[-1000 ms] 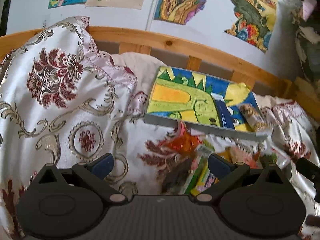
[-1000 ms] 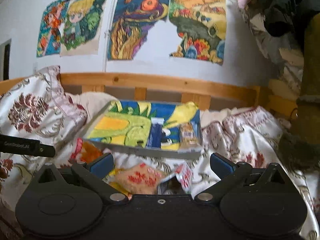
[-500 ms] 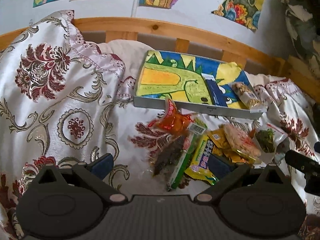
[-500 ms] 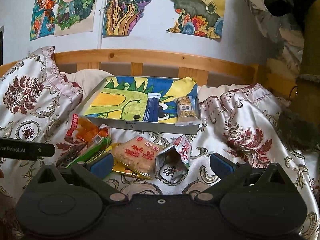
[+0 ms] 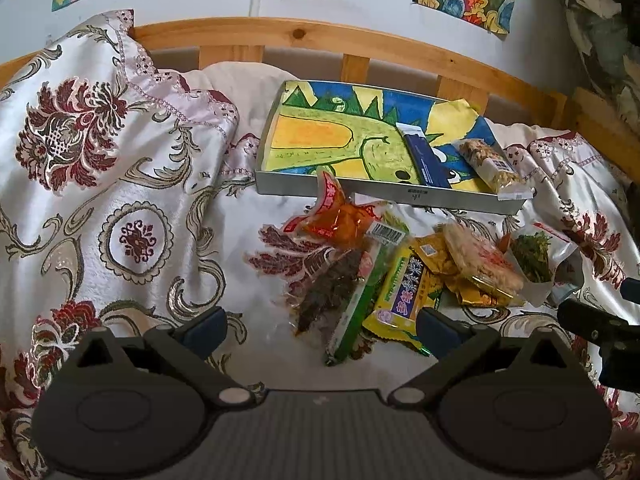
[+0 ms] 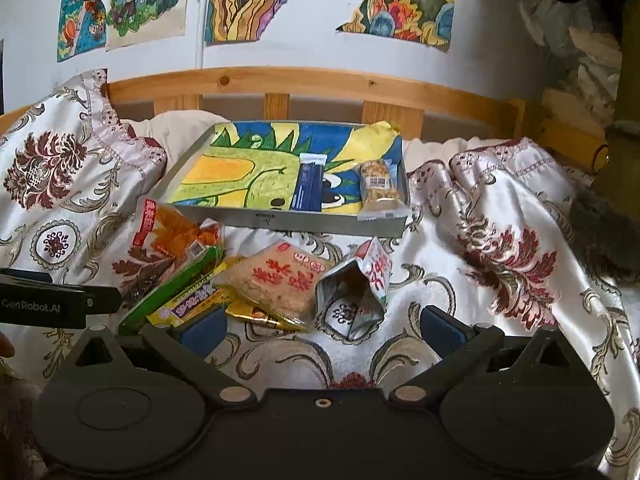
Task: Organize snacks
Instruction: 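Withdraw both open tools from the tray back toward the snack pile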
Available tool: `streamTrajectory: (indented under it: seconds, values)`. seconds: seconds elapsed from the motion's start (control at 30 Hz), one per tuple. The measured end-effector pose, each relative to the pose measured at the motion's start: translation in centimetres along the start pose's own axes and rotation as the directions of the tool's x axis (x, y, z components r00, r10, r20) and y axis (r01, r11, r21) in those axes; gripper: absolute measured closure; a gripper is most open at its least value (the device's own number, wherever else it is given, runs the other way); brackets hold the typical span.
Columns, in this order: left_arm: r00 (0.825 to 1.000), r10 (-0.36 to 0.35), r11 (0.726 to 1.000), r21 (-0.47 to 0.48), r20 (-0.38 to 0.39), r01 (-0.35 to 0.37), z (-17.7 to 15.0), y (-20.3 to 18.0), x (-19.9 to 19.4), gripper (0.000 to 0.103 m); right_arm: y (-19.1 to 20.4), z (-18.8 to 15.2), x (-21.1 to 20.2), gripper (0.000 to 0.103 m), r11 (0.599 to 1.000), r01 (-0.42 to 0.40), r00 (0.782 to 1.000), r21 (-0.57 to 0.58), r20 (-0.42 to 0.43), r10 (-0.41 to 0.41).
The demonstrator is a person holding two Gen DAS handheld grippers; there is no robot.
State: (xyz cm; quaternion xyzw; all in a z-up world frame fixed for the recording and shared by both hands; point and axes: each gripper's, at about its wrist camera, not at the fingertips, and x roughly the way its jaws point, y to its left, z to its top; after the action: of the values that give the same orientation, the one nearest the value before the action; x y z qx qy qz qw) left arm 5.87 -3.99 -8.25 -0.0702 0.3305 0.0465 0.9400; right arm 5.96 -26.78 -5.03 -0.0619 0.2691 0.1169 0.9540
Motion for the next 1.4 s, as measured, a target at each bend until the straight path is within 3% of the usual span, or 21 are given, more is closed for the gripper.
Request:
streamTrajectory:
  seconds: [1.07,1.2,1.4]
  values:
    - [0.999,0.002,1.0,-0.018,-0.049,-0.002,-1.4,-0.3,0.3,0.001,0.8,-0.3,1.0,0.001,0.995,-0.095,0.993,-0.01,-0.072,0.095]
    - [0.999,-0.018,1.0,-0.007,-0.034,0.018,-1.2,-0.8,0.3,0.001,0.7,0.0,0.8,0.001,0.996,-0.085,0.995,-0.015,-0.045,0.084]
    - [0.998,-0.053,0.996,0.066,0.021,0.051,-0.3,-2.2,0.4,0.001,-0.2,1.3,0.2,0.001,0.998,-0.061,0.995,-0.02,0.074,0.062]
